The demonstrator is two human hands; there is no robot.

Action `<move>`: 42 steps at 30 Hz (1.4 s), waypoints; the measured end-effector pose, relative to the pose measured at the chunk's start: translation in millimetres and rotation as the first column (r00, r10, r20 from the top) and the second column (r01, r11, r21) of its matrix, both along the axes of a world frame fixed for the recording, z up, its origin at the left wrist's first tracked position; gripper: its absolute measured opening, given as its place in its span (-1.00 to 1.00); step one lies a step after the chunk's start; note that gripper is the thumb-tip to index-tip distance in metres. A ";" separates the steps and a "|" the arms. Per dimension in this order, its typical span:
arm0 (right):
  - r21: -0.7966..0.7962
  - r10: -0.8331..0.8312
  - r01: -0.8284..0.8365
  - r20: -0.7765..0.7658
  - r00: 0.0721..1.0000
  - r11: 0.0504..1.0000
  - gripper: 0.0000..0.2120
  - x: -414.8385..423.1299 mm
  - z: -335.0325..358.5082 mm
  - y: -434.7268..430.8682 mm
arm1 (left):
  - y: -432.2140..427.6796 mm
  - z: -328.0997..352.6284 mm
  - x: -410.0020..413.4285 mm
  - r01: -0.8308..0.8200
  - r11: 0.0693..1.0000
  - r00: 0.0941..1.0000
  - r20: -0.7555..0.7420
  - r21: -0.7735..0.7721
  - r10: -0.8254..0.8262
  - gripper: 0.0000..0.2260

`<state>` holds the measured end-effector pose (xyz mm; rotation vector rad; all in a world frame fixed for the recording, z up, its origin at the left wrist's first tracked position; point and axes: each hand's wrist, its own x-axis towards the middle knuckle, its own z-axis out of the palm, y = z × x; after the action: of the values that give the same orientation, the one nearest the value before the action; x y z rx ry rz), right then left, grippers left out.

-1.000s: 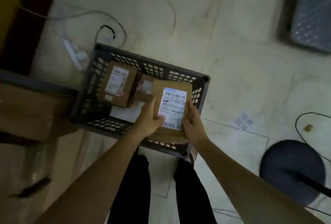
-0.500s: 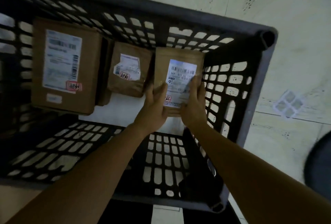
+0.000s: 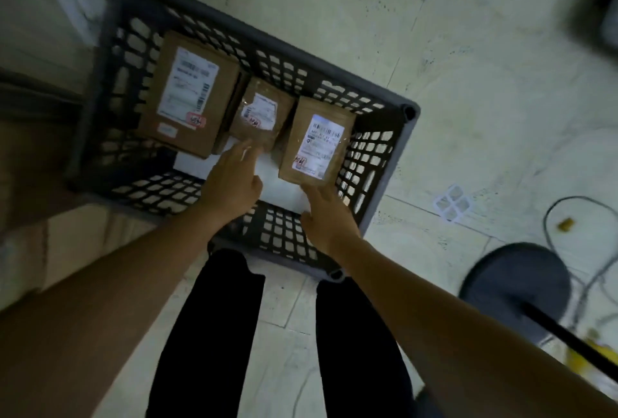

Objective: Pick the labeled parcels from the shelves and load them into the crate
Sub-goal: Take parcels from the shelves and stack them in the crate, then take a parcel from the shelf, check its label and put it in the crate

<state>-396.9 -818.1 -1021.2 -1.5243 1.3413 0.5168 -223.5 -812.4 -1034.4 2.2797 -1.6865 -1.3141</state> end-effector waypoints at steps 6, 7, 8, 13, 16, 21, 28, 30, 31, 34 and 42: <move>0.053 0.158 -0.164 0.101 0.982 0.985 -0.67 -8.8 157.1 3.0 | 39.9 162.2 32.7 -0.333 0.940 0.942 0.022 -0.071 0.335 -0.69; 0.013 0.206 -0.209 0.131 0.970 0.978 -0.66 -12.1 184.6 4.0 | 52.3 193.7 34.7 -0.385 0.916 0.921 0.025 -0.109 0.390 -0.72; -0.041 0.274 -0.271 0.145 0.951 0.962 -0.66 -15.6 213.5 5.3 | 66.2 226.3 33.8 -0.436 0.889 0.896 0.026 -0.137 0.443 -0.73; -0.371 0.601 -0.515 0.171 0.780 0.773 -0.65 -20.1 362.1 23.6 | 149.0 384.4 -1.2 -0.540 0.770 0.795 0.094 -0.341 0.599 -0.74; -0.522 0.710 -0.528 0.244 0.660 0.670 -0.66 -7.6 435.2 49.5 | 219.3 461.9 -25.8 -0.428 0.743 0.795 0.176 -0.514 0.580 -0.75; -0.698 0.908 -0.591 0.228 0.351 0.404 -0.60 45.9 509.0 121.2 | 333.7 536.0 -34.8 -0.363 0.681 0.694 0.303 -0.636 0.653 -0.76; -0.852 0.985 -0.506 0.170 -0.028 0.132 -0.52 142.1 574.0 291.9 | 505.3 622.4 17.3 -0.412 0.498 0.409 0.333 -0.763 0.849 -0.70; -0.890 0.982 -0.450 0.144 -0.119 0.076 -0.52 169.0 586.3 346.5 | 558.3 641.2 32.8 -0.430 0.453 0.314 0.341 -0.781 0.886 -0.66; -0.905 0.978 -0.422 0.134 -0.157 0.056 -0.52 180.3 591.7 373.6 | 583.3 648.2 39.1 -0.444 0.423 0.269 0.332 -0.790 0.904 -0.65; -0.903 0.962 -0.420 0.187 -0.199 0.089 -0.52 206.1 602.9 445.8 | 647.1 660.6 53.5 -0.506 0.331 0.174 0.282 -0.797 0.944 -0.63; -0.825 0.961 -0.562 0.198 -0.194 0.057 -0.50 282.3 600.7 547.8 | 759.8 650.0 111.0 -0.692 0.159 -0.034 0.252 -0.704 0.967 -0.56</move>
<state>-114.6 -270.3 -420.5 -2.5603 -0.6602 0.1384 -112.6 -52.6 -384.4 2.7110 0.0260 0.2534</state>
